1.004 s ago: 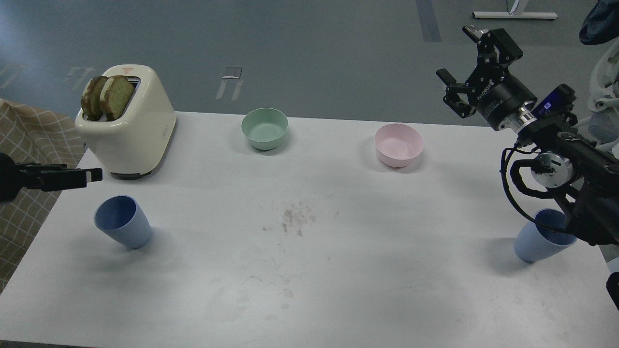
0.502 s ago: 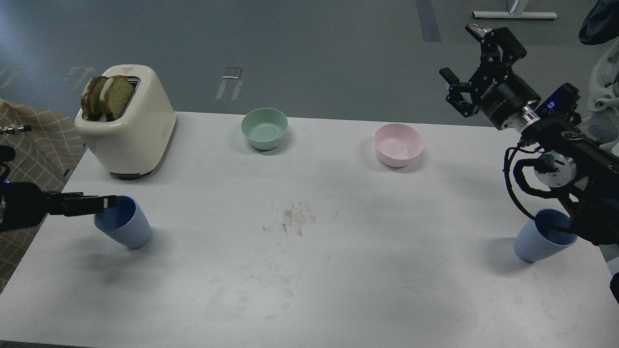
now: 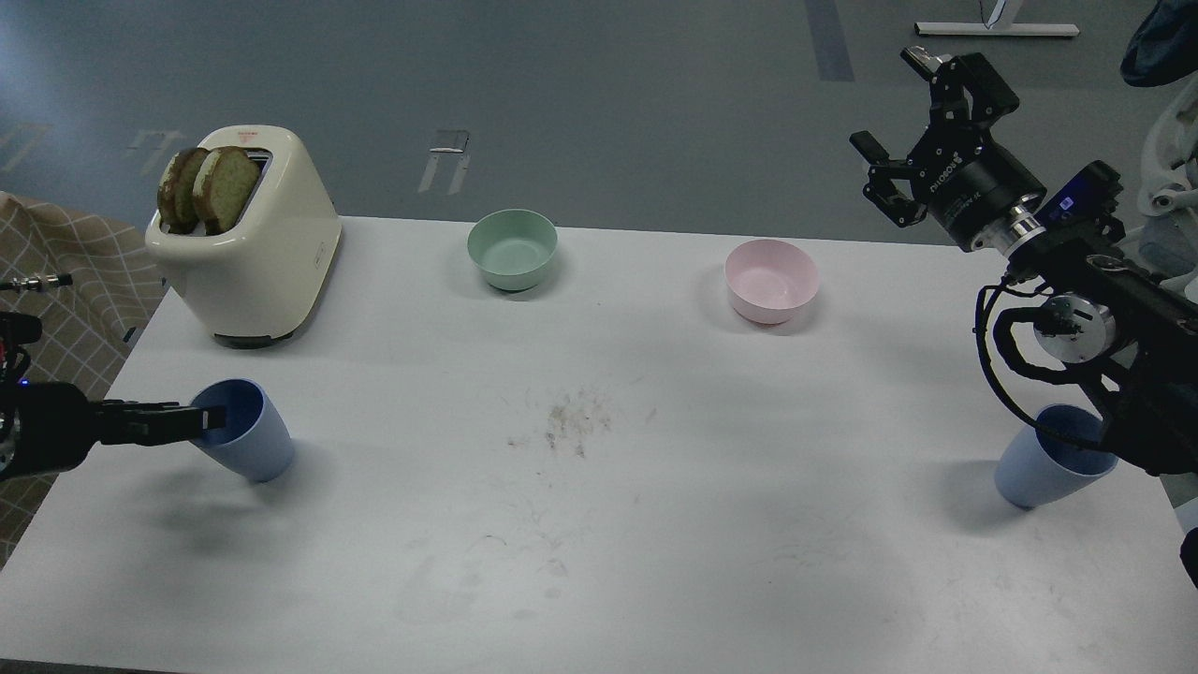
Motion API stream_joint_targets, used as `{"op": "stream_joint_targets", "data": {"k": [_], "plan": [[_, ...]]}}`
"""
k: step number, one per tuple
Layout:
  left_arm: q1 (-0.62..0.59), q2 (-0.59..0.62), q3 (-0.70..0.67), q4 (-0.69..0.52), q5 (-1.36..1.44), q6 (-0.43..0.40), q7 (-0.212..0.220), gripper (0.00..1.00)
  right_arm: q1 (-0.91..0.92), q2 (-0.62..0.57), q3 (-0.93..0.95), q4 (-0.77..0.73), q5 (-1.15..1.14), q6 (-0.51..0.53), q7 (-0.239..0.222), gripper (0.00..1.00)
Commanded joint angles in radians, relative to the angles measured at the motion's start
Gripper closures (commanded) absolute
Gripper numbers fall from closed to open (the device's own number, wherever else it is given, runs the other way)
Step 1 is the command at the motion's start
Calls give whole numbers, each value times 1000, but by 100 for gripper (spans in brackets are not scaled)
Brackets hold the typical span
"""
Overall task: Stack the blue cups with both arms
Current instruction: 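Reach the left gripper down to the blue cup near the toaster, then grasp the blue cup rim with the left gripper and lift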
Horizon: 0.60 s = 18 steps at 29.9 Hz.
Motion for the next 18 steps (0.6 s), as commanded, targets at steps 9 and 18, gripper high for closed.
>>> {"op": "stream_joint_targets", "data": {"k": [9, 18], "plan": [[4, 0, -6, 10, 5, 0, 0, 100, -7, 2, 0, 0, 0, 0, 0, 0], [-68, 35, -15, -59, 8, -1, 0, 100, -7, 5, 0, 0, 0, 0, 0, 0]]}}
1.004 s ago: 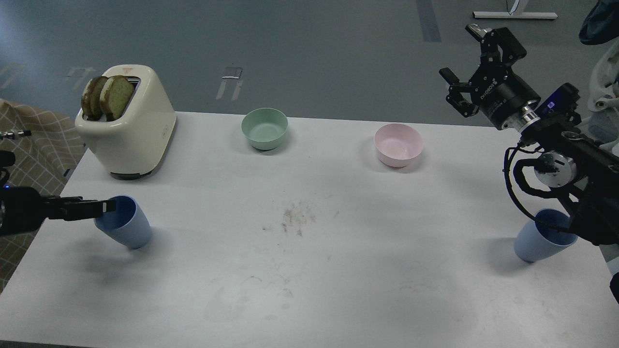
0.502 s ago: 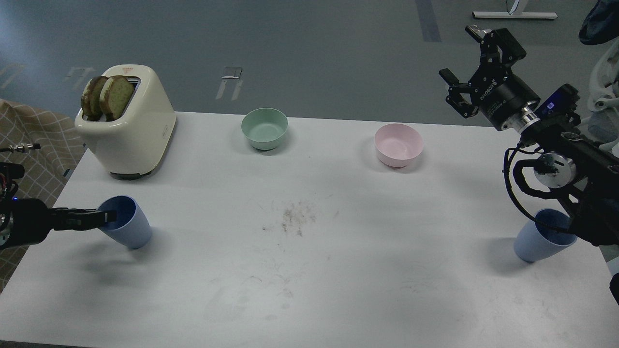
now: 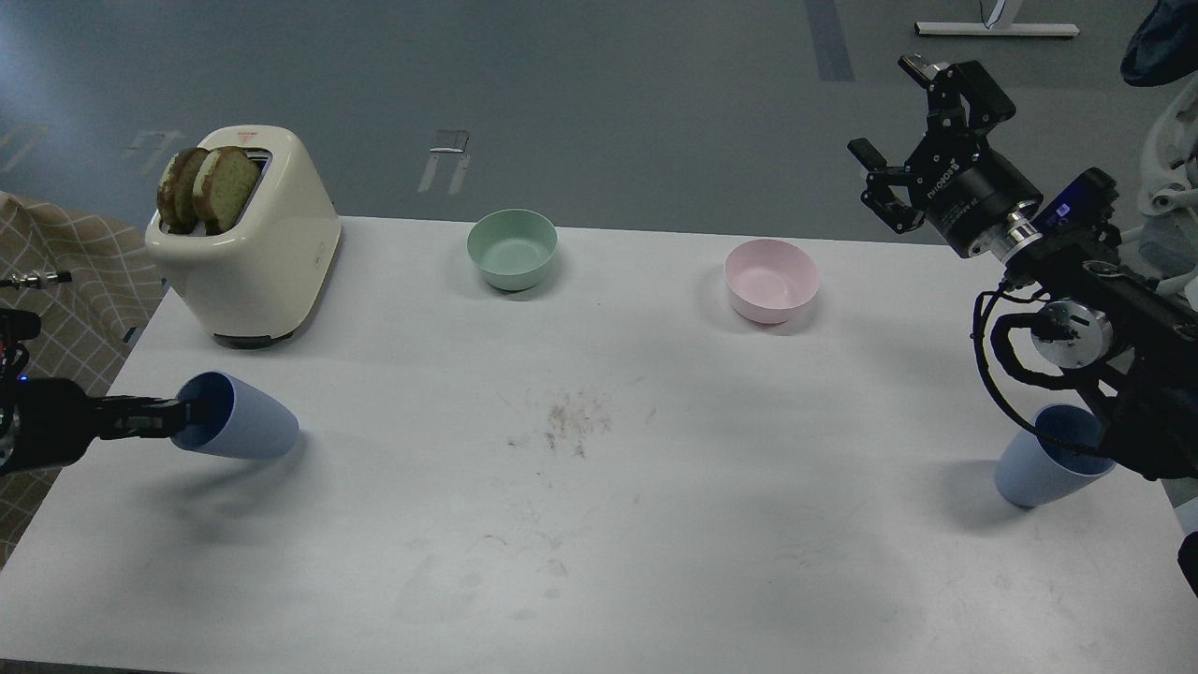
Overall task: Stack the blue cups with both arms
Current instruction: 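Grasp the blue cup rim with the left gripper and lift, then carry the blue cup to the table center and set it upright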
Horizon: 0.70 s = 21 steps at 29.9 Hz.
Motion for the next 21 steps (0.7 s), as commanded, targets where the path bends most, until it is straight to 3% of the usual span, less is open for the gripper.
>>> {"op": "stream_joint_targets", "data": {"k": [1, 7, 10, 14, 21], "plan": [[-79, 33, -1, -73, 12, -3, 0, 100, 1, 0, 0, 0, 0, 0, 0, 0], [-273, 19, 1, -176, 104, -26, 0, 100, 12, -1, -2, -1, -2, 0, 0, 0], [-383, -86, 2, -176, 147, -93, 0, 100, 30, -4, -2, -3, -11, 0, 0, 0], [-451, -198, 4, -175, 156, -157, 0, 100, 85, -7, -3, -15, -25, 0, 0, 0], [-460, -396, 7, -149, 213, -170, 0, 100, 242, -6, -109, -63, -23, 0, 0, 0]]}}
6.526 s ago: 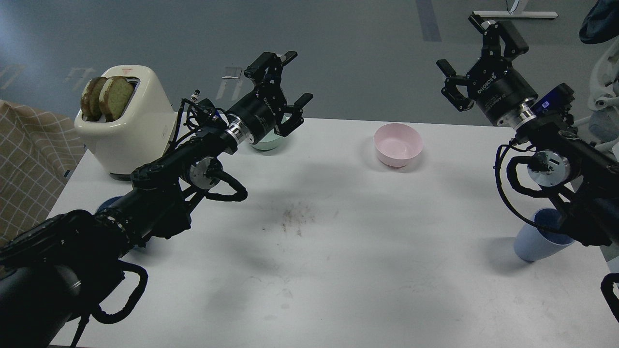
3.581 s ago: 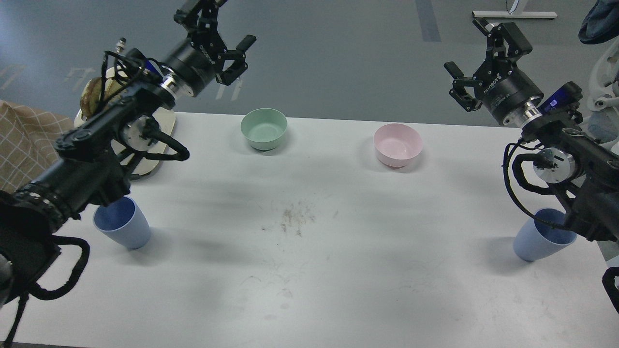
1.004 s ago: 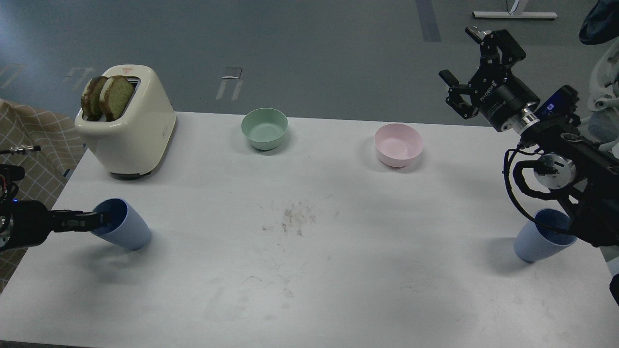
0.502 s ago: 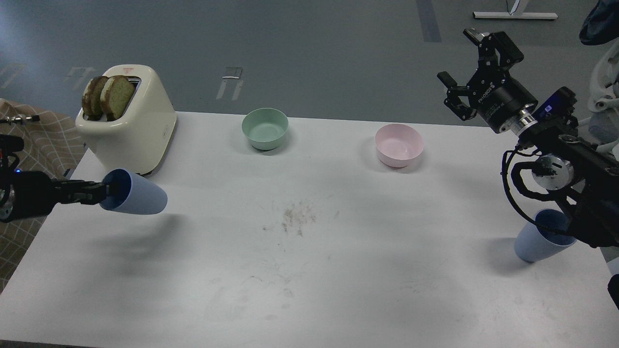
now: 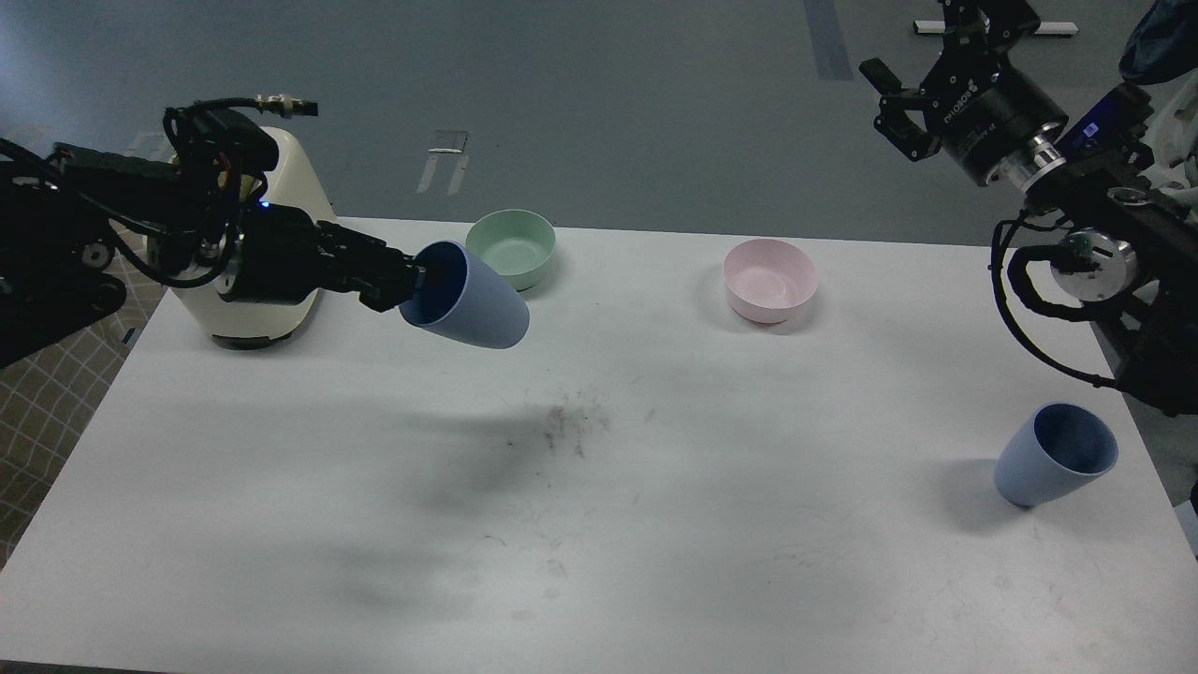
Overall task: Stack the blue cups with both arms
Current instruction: 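Carry the blue cup to the table center and set it upright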
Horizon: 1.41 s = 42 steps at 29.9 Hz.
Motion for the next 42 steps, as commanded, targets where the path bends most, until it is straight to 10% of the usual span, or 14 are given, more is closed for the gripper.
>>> {"op": "stream_joint_targets", "data": {"k": [1, 18, 42], "plan": [[-1, -134, 1, 25, 47, -19, 0, 100, 98, 2, -96, -14, 3, 0, 0, 0], [-15, -578, 44, 297, 210, -71, 12, 100, 208, 16, -182, -26, 12, 0, 0, 0], [-115, -670, 233, 404, 208, -71, 18, 100, 166, 13, -188, -23, 12, 0, 0, 0]]}}
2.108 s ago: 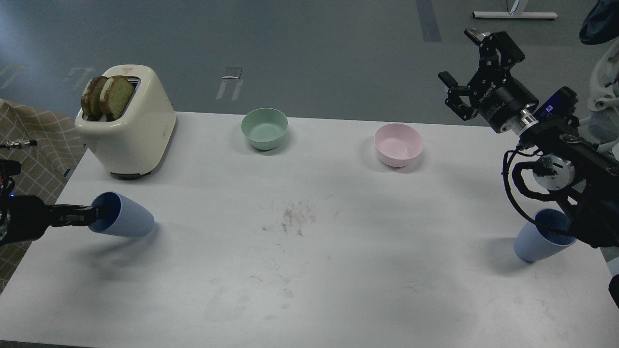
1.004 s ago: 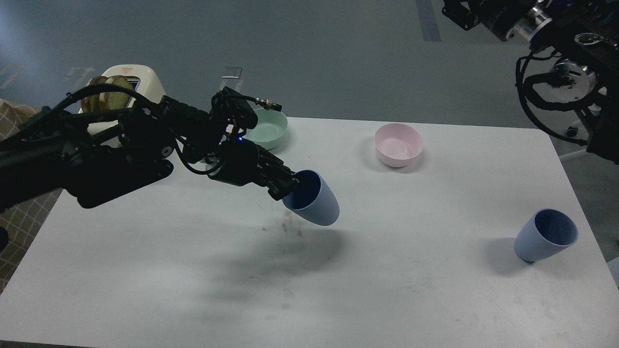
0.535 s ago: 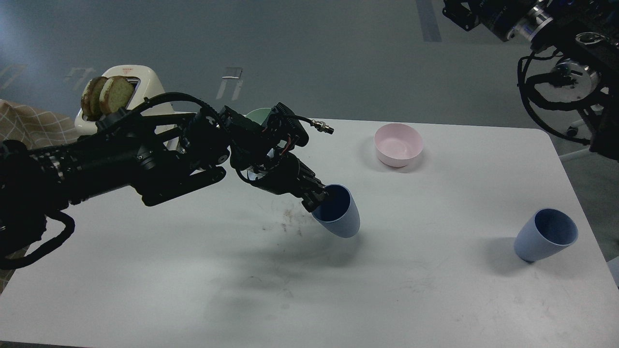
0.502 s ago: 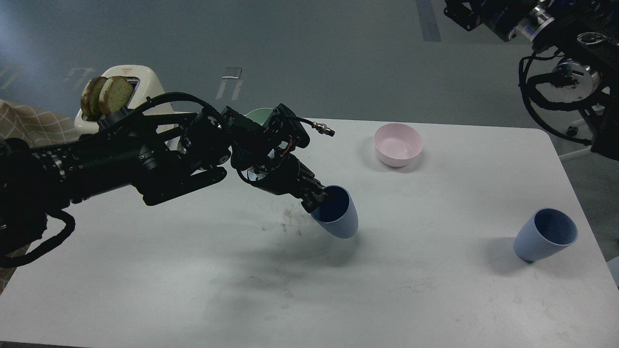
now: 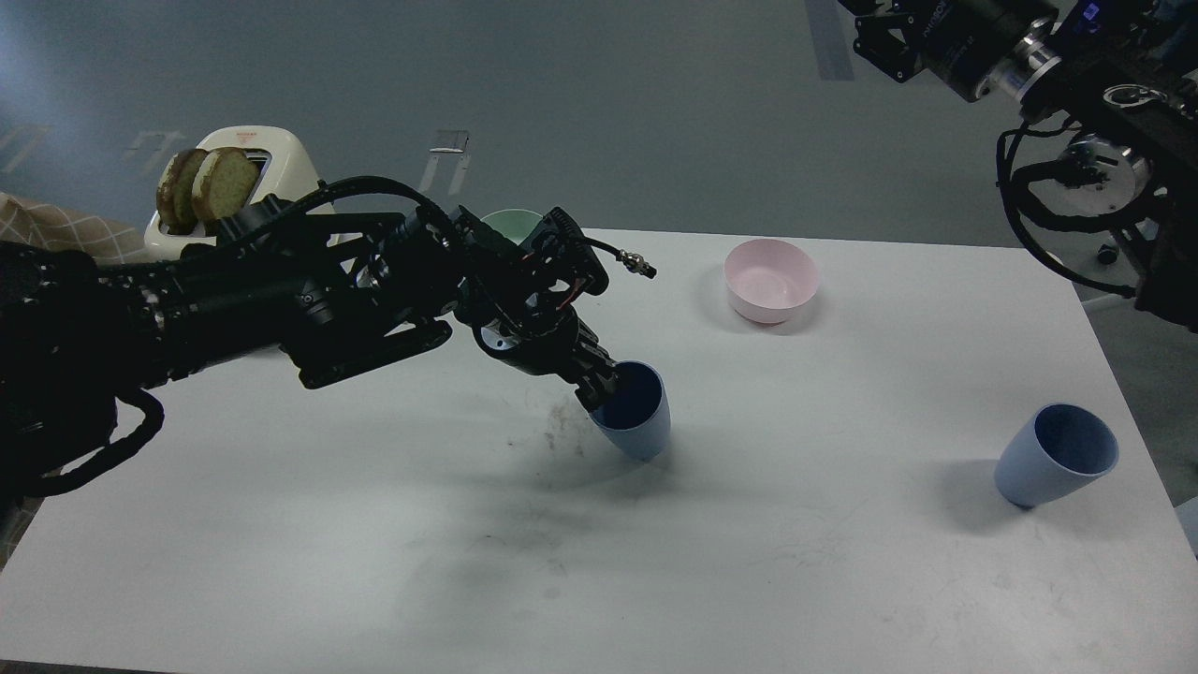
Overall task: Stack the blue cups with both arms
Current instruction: 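Carry the blue cup to the table center and set it upright, then release the cup and withdraw the left gripper upward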
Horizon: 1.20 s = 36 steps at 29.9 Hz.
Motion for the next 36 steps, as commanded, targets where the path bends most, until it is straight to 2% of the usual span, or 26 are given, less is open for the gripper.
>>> {"op": "stream_joint_targets", "data": {"k": [1, 2, 3, 4, 5, 7, 10, 14, 16, 22, 26, 30, 34, 36], "plan": [[0, 0, 0, -1, -2, 0, -1, 100, -5, 0, 0, 2, 0, 0, 0, 0], [2, 0, 0, -1, -2, 0, -1, 100, -5, 0, 0, 2, 0, 0, 0, 0], [0, 0, 0, -1, -2, 0, -1, 91, -5, 0, 0, 2, 0, 0, 0, 0], [0, 0, -1, -1, -5, 0, -3, 77, -4, 0, 0, 2, 0, 0, 0, 0], [0, 0, -1, -1, -5, 0, -3, 68, -4, 0, 0, 2, 0, 0, 0, 0], [0, 0, -1, -1, -6, 0, -3, 59, -4, 0, 0, 3, 0, 0, 0, 0], [0, 1, -1, -3, -9, 0, -3, 38, -4, -2, 0, 5, 0, 0, 0, 0], [-1, 3, -1, -6, -14, 0, -3, 27, -4, -3, 0, 7, 0, 0, 0, 0], [-11, 11, -3, -12, -17, 0, -6, 17, -4, -5, 0, 7, 0, 0, 0, 0], [-76, 34, -11, -16, -29, 0, -12, 8, -4, -6, -1, 7, 0, 0, 0, 0], [-133, 61, -12, -19, -108, 0, -12, 6, -4, -9, -3, 7, -1, 0, 0, 0], [-233, 128, -23, -39, -300, 0, -10, 4, -4, -29, -12, 14, 0, 0, 0, 0], [-258, 195, -81, -39, -524, 0, -3, 3, -4, -69, -31, 39, -1, 0, 0, 0], [-258, 269, -132, -33, -694, 0, 2, 3, -5, -130, -49, 83, -3, 0, 0, 0]]}}
